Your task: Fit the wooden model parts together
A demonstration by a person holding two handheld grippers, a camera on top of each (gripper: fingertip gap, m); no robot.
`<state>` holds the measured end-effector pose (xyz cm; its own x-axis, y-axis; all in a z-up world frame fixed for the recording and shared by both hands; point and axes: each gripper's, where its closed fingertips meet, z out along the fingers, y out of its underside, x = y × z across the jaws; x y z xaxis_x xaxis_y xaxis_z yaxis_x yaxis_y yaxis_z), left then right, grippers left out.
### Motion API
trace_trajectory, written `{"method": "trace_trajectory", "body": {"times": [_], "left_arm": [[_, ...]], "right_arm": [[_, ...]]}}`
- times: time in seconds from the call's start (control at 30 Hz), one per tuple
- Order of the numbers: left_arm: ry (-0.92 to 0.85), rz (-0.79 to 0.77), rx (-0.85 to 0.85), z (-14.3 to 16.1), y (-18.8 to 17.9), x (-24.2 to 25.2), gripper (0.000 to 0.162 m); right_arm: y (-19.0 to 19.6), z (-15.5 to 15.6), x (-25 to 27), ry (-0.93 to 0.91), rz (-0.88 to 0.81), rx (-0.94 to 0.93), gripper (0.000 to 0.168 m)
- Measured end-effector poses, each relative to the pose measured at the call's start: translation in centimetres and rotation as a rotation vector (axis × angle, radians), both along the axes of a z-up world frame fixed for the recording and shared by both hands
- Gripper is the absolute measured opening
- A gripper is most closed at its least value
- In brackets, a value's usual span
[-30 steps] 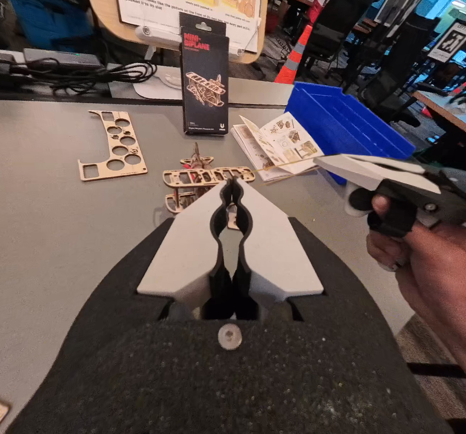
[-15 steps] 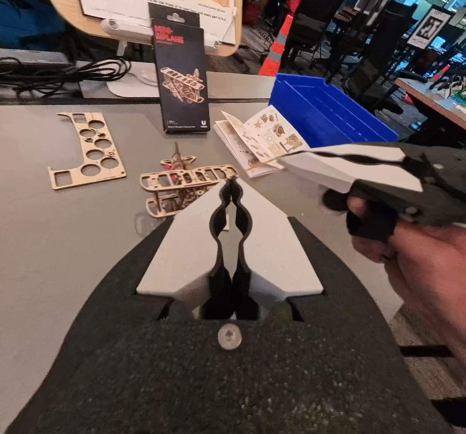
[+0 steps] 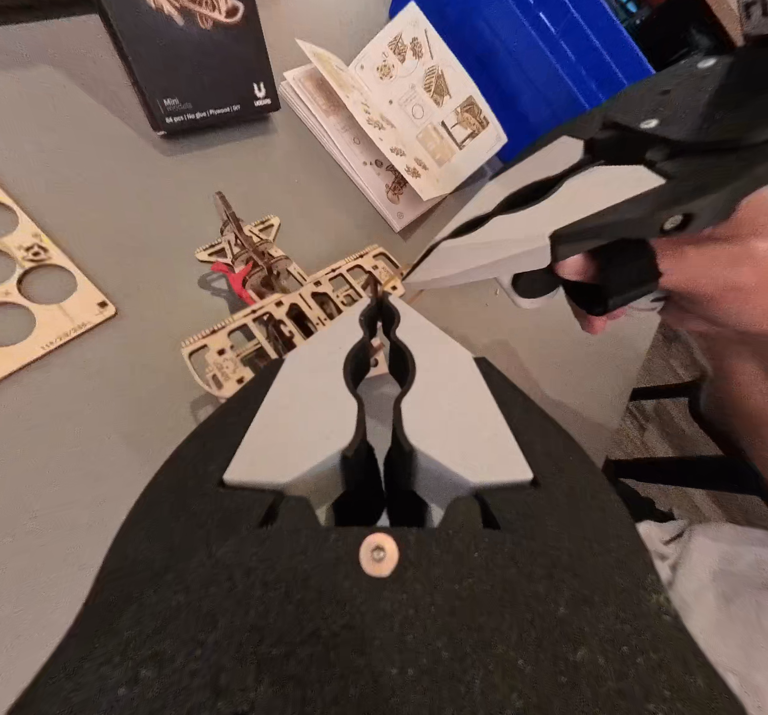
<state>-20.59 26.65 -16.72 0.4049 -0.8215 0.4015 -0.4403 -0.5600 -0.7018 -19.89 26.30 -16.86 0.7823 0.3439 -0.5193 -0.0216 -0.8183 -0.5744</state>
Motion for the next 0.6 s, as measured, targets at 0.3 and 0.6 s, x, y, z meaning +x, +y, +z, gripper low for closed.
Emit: {"method": "trace_trajectory", "body": {"times": [0.3, 0.6], "left_arm": [[-0.005, -0.086, 0.075, -0.9, 2.8, -2.2, 0.012], [-0.023, -0.122, 0.179, -0.8, 4.1, -3.2, 0.006]], "right_arm": [[2.1, -2.7, 0.1, 0.021, -0.023, -0.2, 0.0], [2.3, -1.7, -1.3, 0.069, -0.032, -0.186, 0.0]]}}
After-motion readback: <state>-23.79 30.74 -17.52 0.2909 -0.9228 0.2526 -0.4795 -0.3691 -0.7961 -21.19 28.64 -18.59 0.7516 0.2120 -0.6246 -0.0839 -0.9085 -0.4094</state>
